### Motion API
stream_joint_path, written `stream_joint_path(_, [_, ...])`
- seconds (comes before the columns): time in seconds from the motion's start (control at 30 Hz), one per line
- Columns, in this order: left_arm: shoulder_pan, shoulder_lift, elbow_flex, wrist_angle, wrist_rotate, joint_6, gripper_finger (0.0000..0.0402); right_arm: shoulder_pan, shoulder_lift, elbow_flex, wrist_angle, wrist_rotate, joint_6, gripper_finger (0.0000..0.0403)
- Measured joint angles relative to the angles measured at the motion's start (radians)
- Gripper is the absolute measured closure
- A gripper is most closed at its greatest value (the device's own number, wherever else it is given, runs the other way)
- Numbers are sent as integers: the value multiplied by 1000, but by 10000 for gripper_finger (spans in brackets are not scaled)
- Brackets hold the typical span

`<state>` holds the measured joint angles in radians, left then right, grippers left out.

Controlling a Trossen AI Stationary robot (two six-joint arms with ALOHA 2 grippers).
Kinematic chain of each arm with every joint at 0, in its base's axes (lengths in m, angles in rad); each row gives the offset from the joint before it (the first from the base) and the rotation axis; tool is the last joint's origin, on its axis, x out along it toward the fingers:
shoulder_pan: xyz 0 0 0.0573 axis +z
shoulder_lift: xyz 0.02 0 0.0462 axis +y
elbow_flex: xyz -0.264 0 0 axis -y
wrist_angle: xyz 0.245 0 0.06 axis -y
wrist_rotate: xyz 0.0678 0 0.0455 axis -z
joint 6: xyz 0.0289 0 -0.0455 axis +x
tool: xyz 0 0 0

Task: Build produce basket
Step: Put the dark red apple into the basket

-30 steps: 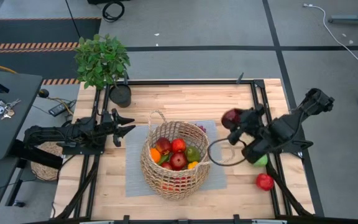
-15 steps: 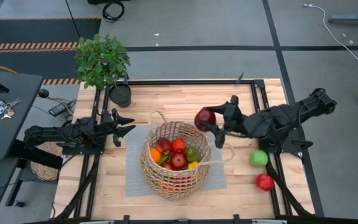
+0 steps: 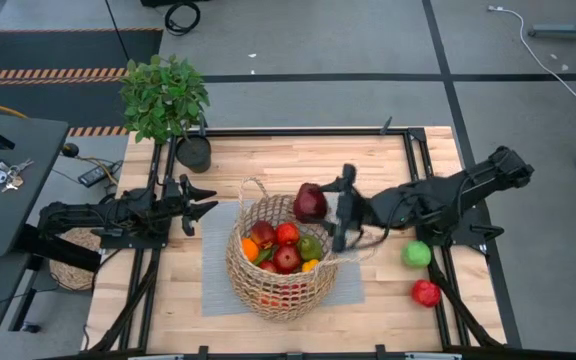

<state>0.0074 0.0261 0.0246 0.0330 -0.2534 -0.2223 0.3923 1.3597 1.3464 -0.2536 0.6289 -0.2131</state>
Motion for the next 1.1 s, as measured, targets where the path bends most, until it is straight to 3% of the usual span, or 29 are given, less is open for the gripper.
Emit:
stream_joint_path(0.23, [0,0,0,0,0,0,241,35,90,0,103,3,-727,121])
stream_joint_path(0.4, [0,0,0,0,0,0,241,38,156,0,137,70,-934,121])
stream_joint_path(0.53, [0,0,0,0,0,0,241,23,195,0,178,126,-939,121])
stream_joint_path(0.73, [0,0,0,0,0,0,241,-15,227,1,186,76,-841,121])
stream_joint_path(1.1, [0,0,0,1,0,0,241,-123,400,-9,169,-252,-515,121])
